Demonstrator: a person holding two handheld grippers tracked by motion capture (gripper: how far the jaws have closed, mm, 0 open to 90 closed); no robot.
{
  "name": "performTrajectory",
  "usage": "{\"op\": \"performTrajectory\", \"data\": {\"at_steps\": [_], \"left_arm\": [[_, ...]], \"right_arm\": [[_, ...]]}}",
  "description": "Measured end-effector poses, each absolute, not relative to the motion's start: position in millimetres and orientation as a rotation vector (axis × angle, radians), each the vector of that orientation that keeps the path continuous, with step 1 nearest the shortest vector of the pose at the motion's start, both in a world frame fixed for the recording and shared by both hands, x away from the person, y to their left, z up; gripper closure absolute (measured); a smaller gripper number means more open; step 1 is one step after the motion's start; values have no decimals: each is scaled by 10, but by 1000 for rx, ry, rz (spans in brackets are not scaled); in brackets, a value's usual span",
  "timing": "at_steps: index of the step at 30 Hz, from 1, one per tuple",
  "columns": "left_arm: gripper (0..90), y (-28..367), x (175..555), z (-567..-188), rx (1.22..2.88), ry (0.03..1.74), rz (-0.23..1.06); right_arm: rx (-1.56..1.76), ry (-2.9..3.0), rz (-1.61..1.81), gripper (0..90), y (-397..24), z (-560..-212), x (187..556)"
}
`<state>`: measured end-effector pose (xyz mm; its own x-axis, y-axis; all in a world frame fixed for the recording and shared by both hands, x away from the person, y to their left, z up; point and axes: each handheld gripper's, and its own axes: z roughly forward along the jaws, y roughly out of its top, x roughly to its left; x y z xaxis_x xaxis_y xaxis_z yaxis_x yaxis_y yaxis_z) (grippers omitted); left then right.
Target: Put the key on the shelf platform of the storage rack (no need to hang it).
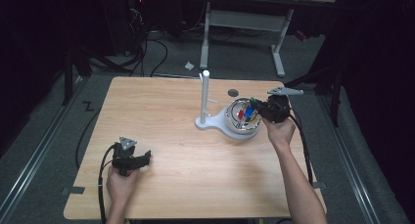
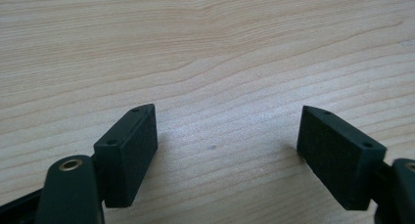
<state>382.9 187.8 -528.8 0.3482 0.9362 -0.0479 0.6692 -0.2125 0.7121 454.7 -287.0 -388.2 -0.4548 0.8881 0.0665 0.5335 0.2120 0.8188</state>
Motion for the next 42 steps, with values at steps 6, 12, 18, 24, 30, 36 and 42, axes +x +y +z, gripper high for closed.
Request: {"op": "performTrajectory", "data": {"at_steps": [6,12,18,24,30,36,42], "left_arm": [[233,1878,3828,-5288,1967,1397,529],[233,1878,3829,-5288,1966,1396,529],[232,1877,3829,-5288,1968,1396,530],[231,1879,3829,-5288,1966,1396,528],[231,1877,3828,-5288,1967,1396,529],[231,1877,3828,-5287,1970,1396,530],[231,1877,3828,-5288,1968,1396,530]], "right_arm": [[1336,2075,1124,843,-2885,-3940,4576],[1352,2087,1115,843,-2852,-4018,4597],[1362,2083,1116,842,-2832,-4048,4621],[1372,2093,1061,842,-2845,-4123,4654],[1413,2080,1063,842,-2904,-4220,4671],[1422,2081,1033,841,-2917,-4280,4702],[1427,2088,994,839,-2887,-4350,4748]]}}
